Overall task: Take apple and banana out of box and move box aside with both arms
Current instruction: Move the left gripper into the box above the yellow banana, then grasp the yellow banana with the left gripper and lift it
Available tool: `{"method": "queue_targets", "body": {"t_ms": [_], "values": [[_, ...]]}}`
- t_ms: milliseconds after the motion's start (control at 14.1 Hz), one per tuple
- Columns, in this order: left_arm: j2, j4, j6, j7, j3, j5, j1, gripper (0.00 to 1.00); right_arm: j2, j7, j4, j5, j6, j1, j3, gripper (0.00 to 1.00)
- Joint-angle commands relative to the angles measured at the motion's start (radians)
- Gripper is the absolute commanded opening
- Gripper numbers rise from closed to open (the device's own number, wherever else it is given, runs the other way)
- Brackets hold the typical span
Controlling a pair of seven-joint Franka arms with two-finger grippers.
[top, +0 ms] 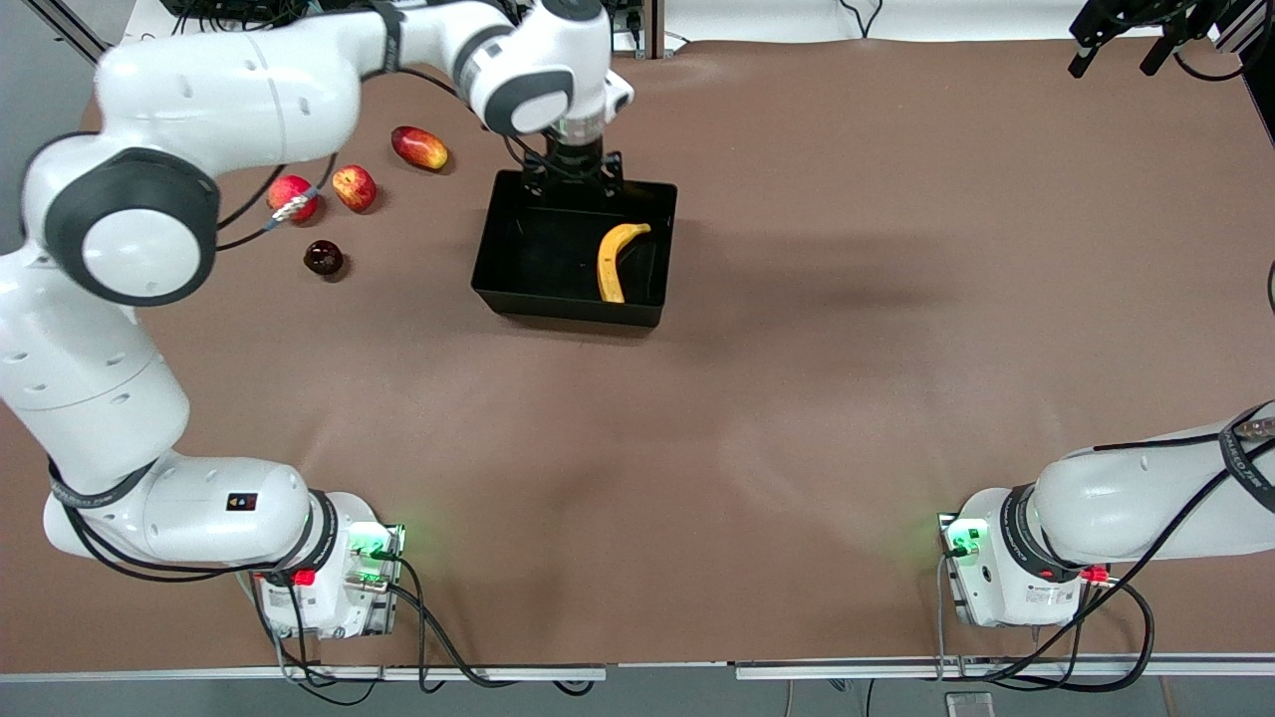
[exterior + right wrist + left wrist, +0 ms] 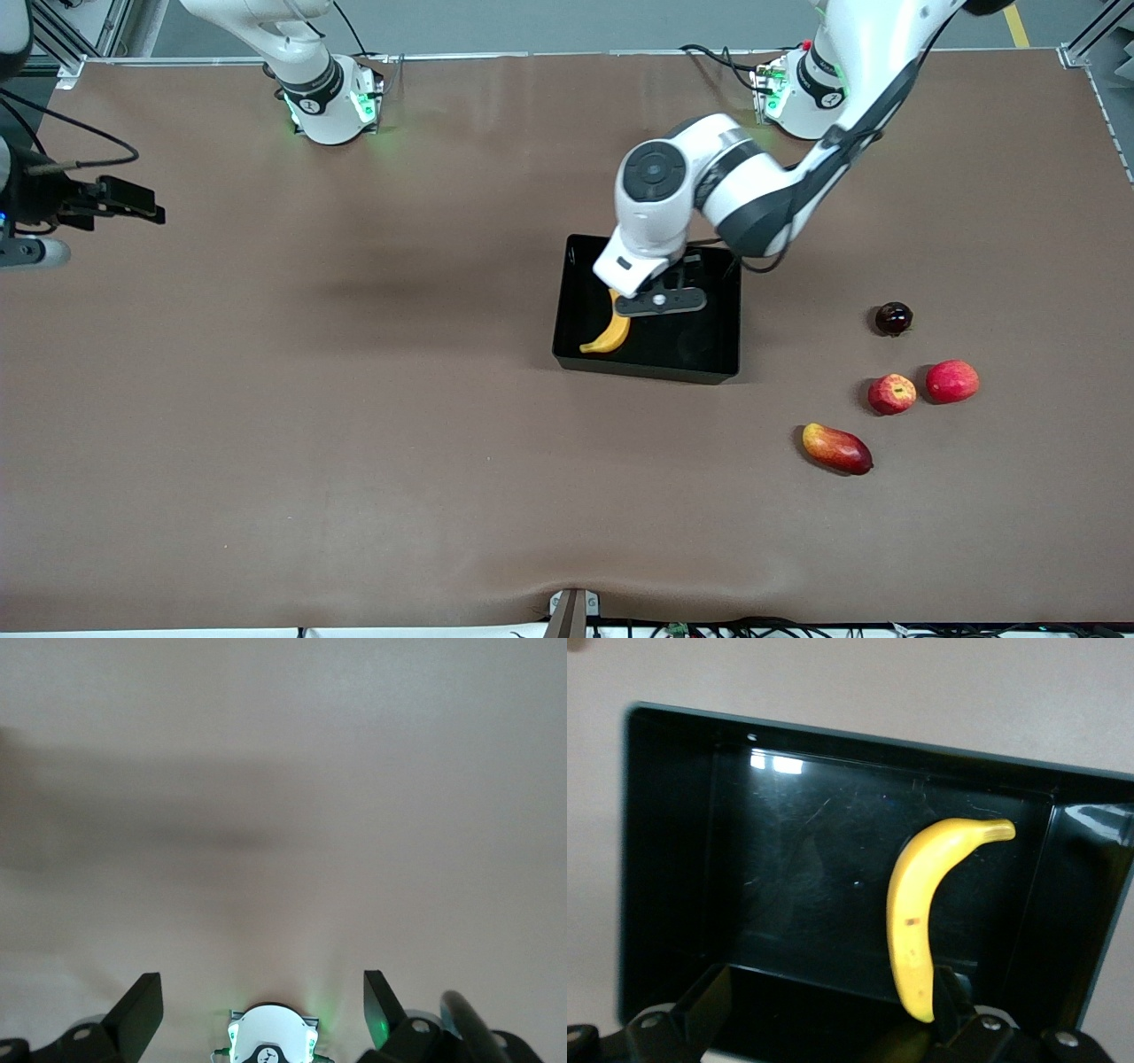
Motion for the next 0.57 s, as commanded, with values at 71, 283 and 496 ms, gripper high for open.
{"method": "queue_targets", "body": {"t_ms": [71,283,496], "values": [[0.133,0.033,0.080,-0.059,0.003,0.131,-0.024,1.00,0.050,-0.001,0.028,-0.005,-0.008,-0.009,-0.004,1.00],[0.187,0.033,0.207,-0.064,0.009,0.159,-0.030,1.00,0.072,0.008,0.019,0.004,0.008,-0.023,-0.004,1.00],[0.218,0.033,0.270,-0.065,0.064,0.158,-0.074,1.00,0.083,0.018,-0.026,0.014,0.012,-0.005,-0.001,1.00]]}}
